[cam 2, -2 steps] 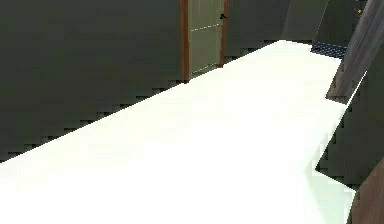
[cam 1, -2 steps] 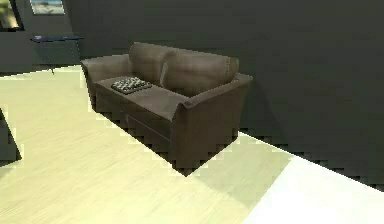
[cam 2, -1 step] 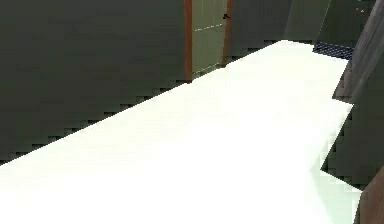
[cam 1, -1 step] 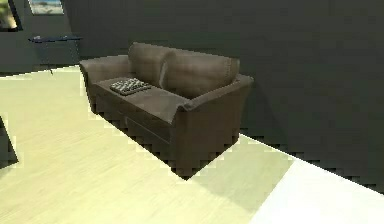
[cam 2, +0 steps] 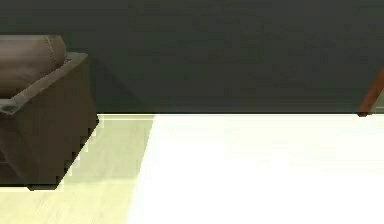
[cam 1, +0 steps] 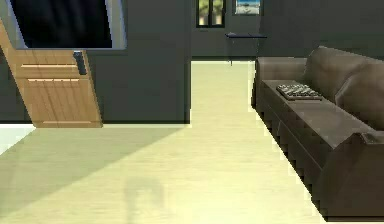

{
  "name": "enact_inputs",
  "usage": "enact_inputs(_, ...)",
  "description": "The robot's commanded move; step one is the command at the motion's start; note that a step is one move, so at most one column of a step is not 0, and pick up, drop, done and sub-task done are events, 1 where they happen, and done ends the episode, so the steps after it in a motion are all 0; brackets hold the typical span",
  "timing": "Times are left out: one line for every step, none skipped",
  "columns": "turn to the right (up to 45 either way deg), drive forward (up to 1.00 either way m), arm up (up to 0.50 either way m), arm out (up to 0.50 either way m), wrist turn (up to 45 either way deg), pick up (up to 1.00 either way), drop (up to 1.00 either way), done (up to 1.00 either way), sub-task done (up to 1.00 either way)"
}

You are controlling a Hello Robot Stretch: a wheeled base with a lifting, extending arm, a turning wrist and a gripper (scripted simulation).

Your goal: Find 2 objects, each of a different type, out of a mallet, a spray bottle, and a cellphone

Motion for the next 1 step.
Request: enact_inputs(-15.0,0.0,0.0,0.0,0.0,0.0,0.0,0.0,0.0)
